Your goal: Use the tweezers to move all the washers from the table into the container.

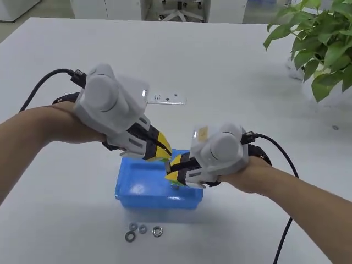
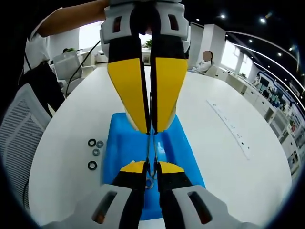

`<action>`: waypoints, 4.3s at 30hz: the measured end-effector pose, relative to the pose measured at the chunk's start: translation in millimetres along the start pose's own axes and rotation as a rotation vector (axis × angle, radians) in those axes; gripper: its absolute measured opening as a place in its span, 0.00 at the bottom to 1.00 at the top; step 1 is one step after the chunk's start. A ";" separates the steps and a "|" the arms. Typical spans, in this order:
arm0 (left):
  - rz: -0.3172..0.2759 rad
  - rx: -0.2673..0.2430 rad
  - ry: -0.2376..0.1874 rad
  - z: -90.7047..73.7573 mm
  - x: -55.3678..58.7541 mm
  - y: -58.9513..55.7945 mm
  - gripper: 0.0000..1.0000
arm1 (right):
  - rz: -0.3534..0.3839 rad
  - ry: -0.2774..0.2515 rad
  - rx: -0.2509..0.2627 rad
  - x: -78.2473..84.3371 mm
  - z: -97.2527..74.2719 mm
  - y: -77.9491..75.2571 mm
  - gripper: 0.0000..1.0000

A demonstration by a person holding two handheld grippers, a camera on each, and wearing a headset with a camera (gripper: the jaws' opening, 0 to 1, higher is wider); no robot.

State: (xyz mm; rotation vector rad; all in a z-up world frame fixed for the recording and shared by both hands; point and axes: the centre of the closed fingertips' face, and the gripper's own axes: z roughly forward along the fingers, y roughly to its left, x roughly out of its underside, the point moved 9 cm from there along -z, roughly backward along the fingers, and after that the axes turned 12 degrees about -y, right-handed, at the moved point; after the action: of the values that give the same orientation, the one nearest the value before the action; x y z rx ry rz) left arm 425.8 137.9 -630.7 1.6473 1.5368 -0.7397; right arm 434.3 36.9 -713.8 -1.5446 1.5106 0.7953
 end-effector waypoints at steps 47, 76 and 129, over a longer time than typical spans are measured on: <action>0.009 0.010 0.011 -0.5 -3.6 -8.1 0.05 | -0.006 0.010 -0.005 -0.5 -4.1 6.9 0.11; 0.026 -0.006 0.037 -28.5 -33.8 -35.9 0.05 | -0.030 -0.042 0.018 -35.7 -16.6 35.1 0.11; -0.040 0.032 0.066 -16.1 -5.0 -96.2 0.05 | -0.003 -0.001 -0.074 -12.5 3.1 99.0 0.12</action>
State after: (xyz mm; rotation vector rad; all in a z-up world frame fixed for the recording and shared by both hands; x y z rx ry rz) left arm 328.6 148.1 -630.9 1.6840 1.6163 -0.7412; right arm 335.4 50.5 -716.3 -1.5995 1.4923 0.8589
